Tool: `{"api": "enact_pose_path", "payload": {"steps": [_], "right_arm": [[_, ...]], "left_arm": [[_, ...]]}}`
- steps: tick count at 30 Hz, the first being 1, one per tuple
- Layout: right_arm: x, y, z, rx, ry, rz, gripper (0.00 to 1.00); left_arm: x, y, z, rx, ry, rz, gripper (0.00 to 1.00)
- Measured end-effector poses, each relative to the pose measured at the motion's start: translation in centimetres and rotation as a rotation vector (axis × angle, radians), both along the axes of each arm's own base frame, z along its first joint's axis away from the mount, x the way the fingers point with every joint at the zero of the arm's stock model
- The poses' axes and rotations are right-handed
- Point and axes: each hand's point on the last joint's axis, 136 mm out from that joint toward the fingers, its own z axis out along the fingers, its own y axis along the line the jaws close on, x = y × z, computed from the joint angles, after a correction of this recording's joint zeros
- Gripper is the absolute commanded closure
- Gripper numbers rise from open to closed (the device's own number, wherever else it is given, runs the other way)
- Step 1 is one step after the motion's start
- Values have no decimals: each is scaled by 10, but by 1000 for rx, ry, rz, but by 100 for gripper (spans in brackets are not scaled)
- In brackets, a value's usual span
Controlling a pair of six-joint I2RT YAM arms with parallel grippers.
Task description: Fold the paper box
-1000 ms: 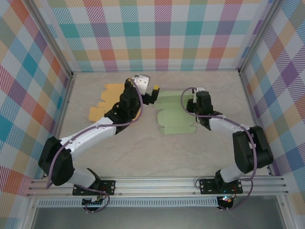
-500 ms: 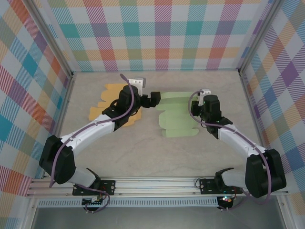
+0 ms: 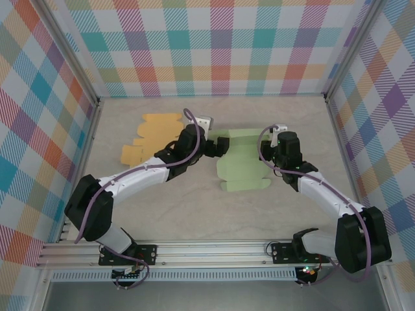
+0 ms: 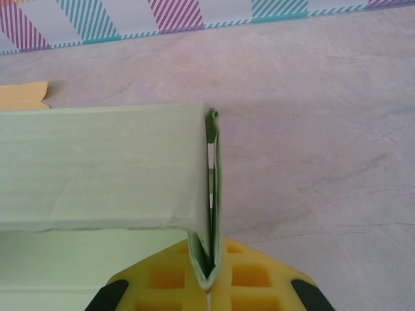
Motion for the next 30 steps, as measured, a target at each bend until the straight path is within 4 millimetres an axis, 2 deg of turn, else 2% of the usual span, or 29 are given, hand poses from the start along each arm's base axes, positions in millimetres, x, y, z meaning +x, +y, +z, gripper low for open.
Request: {"api": "enact_pose_path", "payload": {"steps": [5,12,15,18,21,26,30], "right_arm": [[-2,4,-1,18,10,18,100],[-5,9,-3,63,39,24,100],[-5,8,-4,75,45,13,100],[-4,4,-4,77,46,-17,100],[-2,-2,-5,63,42,-49,100],[-6,-9,-17,38,57,-77,100],[-6,-9,-19,33,60,-76,100]], "left_arm": [[6,-2,-5,13,-18,16,0],[15,-11,-27,40,-26,40,0],[16,-10,-26,37,-48,69,0],[10,2,-28,30,-60,107,0],[-4,20,-27,8,-55,133,0],[-31,50,-13,-104,-44,189,0],[-43,57,-25,-173,15,210,9]]}}
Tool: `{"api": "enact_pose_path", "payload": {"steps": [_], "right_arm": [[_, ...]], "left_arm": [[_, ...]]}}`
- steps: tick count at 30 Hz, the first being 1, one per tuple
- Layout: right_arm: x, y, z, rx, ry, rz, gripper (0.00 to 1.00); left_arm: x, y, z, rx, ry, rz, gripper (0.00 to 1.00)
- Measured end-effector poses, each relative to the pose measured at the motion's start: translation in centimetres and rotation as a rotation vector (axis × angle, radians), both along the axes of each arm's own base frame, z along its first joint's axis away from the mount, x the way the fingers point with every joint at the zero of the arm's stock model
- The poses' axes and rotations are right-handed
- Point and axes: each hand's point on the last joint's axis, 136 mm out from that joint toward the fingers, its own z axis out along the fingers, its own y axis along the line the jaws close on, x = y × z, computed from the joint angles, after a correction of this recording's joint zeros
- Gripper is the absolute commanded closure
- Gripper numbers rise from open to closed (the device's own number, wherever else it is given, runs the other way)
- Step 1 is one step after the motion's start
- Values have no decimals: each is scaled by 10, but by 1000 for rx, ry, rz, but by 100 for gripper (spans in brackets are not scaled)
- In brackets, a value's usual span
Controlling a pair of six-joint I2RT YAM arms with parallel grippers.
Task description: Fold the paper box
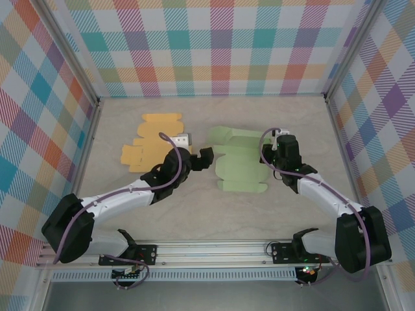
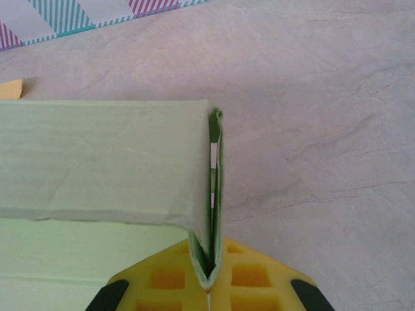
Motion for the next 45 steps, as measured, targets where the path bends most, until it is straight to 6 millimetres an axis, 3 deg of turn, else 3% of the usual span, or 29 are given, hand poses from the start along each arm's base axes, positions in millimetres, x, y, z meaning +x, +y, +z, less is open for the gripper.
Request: {"api": "enact_pose_path", "payload": {"steps": [6,12,14,20,26,29,36,42,45], "right_arm": [[-1,2,-2,7,0,15,100],[-3,5,-3,14,4,28,100],[-4,5,-4,15,4,30,100],[-6,4,-3,11,-1,34,100],[-6,4,-3,8,-1,35,100],[-6,4,-3,2,-3,40,100],[-6,6,-6,-6,2,51,100],[-7,5,-10,-19,6,57,100],[-8,5,-11,-23,8,60,100]], "left_arm": [[-4,-19,-36,-61,109,-47,22],[0,-43,-63,-114,183,-96,25],[3,-51,-64,-137,189,-108,30],[10,-68,-48,-210,161,-144,58],[14,-81,-26,-265,126,-179,74],[17,-89,-21,-281,114,-200,75],[20,-112,-35,-278,140,-242,78],[17,-110,-36,-269,133,-247,78],[6,-101,-33,-247,116,-268,70]]}}
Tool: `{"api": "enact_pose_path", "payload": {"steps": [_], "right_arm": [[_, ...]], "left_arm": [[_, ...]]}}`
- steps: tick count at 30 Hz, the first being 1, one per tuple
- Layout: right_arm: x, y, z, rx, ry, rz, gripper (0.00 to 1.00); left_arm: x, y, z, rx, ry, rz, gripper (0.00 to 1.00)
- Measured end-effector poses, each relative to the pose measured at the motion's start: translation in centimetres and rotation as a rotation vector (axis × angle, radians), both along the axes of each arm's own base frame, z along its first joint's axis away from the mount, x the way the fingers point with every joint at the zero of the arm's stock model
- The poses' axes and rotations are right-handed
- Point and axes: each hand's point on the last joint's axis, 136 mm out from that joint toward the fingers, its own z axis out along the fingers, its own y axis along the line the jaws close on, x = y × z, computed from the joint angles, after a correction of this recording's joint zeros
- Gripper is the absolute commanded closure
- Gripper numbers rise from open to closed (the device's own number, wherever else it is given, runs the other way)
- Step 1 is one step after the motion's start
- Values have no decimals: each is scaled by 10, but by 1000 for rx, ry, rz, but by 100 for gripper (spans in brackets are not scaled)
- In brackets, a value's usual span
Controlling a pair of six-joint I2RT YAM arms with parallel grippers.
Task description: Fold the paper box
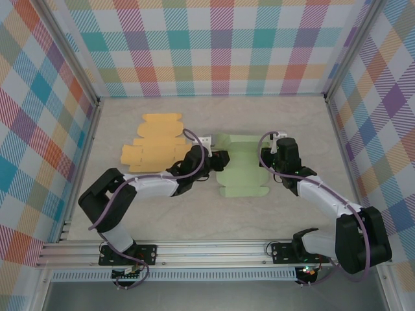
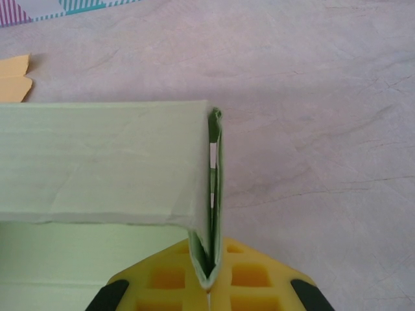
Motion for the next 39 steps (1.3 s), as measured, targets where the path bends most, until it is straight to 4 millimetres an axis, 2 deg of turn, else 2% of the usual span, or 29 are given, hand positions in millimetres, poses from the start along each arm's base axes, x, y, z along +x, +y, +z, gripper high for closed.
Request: {"api": "enact_pose_path", "payload": {"steps": [3,9,11,13,17,20,22,26,31,35,39], "right_arm": [[0,0,1,1,-5,0,100],[2,1,3,0,-16,5,100],[2,2,4,3,-21,9,100],[1,3,5,6,-24,18,100],[-3,5,3,6,-29,41,100],[-4,8,6,11,-39,56,100],[-4,8,8,15,-45,61,100],[-4,10,8,16,-44,69,100],[-5,10,8,15,-44,74,100],[-5,10,7,13,-41,74,100],[-5,10,6,8,-41,77,100]], "left_arm": [[-16,12,18,3,-49,-27,62],[-41,39,81,-15,-200,-37,55],[-44,56,100,9,-252,10,54],[-43,75,110,58,-287,78,54],[-25,115,102,181,-286,214,54],[-2,144,83,261,-246,295,54],[10,154,67,312,-216,321,54],[24,141,40,391,-182,266,53],[35,111,16,427,-172,129,52],[33,86,13,410,-206,-1,57],[20,63,15,407,-251,-137,61]]}}
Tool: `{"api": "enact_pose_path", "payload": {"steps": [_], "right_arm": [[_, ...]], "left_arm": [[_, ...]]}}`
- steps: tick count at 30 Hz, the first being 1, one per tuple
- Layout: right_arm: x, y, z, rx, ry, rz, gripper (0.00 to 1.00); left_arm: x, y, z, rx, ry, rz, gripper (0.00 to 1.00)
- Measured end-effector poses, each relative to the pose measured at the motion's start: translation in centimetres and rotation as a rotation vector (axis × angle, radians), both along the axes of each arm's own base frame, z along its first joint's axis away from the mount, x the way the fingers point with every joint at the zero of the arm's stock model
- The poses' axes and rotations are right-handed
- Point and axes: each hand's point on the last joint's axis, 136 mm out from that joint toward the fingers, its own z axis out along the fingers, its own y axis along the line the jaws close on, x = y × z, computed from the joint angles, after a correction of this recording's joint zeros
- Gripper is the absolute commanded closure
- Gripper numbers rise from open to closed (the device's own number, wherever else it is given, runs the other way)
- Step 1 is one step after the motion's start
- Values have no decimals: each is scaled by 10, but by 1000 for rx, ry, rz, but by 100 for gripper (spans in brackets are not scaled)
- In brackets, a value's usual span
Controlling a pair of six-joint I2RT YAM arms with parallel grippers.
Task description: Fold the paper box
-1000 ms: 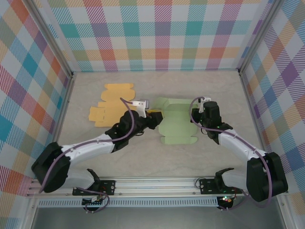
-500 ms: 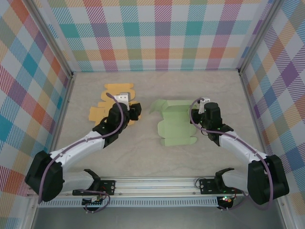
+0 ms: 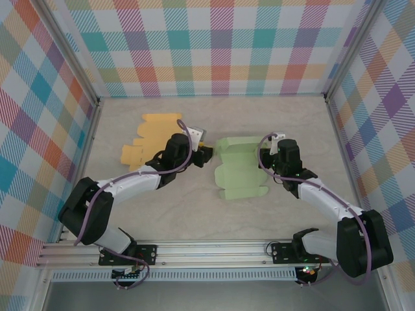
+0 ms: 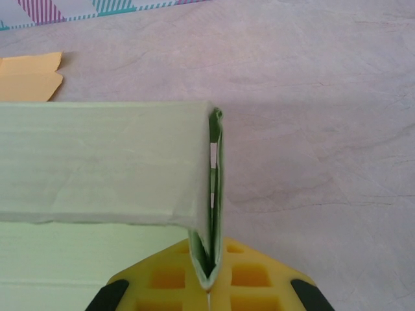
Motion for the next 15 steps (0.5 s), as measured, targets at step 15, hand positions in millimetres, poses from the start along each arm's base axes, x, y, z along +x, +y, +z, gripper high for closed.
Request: {"api": "enact_pose_path", "payload": {"steps": [15], "right_arm": [[0,0,-1,-8,1,4,100]], "left_arm": [[-35,-32,-3,40,-42,-261,57]]}}
